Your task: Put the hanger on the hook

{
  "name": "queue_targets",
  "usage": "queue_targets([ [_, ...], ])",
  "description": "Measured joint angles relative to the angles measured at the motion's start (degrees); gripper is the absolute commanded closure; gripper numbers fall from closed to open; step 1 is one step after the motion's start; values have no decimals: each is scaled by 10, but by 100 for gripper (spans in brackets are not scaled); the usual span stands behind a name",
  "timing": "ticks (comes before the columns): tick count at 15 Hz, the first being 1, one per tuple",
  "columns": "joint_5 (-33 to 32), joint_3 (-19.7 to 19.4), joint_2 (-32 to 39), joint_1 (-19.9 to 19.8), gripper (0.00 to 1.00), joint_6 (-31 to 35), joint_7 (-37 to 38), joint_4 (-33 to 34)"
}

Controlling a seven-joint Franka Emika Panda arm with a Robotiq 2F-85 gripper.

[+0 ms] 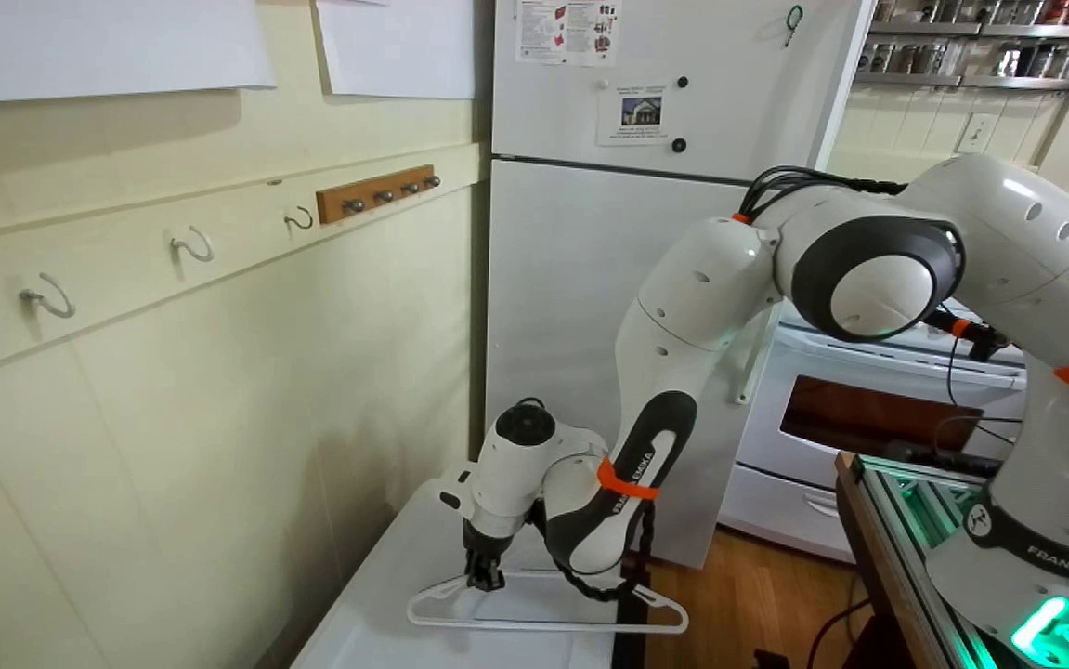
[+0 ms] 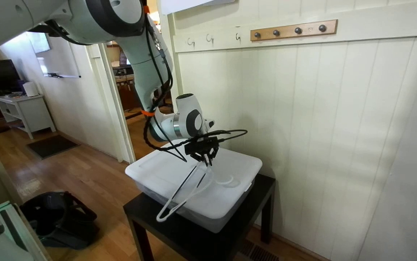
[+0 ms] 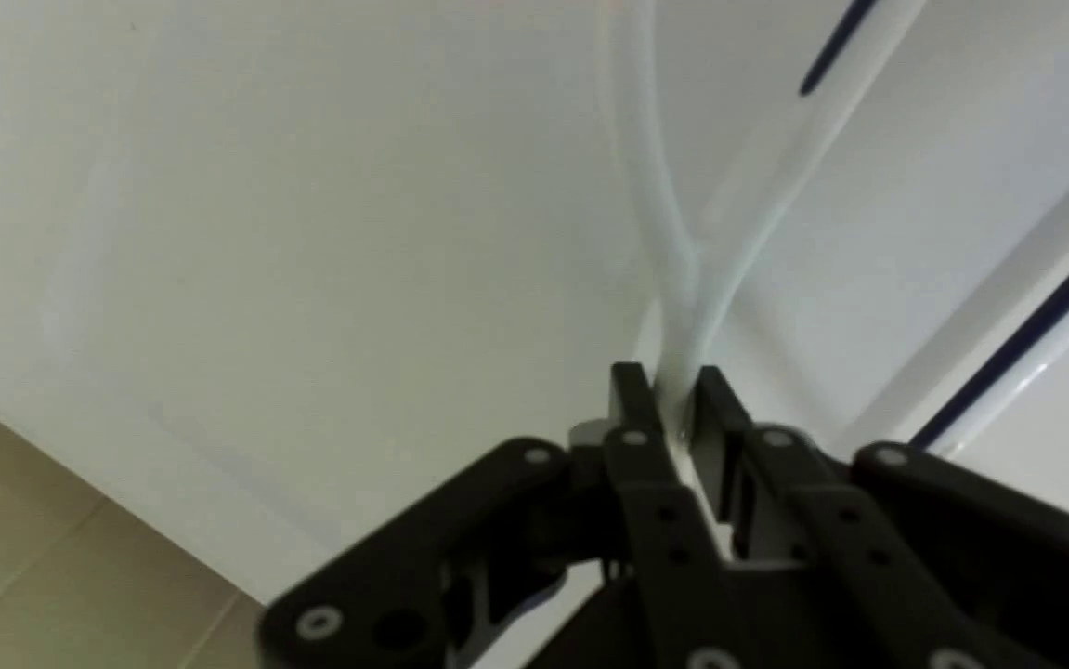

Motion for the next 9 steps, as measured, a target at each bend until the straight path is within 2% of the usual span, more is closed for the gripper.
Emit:
queue_targets([
  [9,-70,40,5,-23,96,-101,-161,41],
])
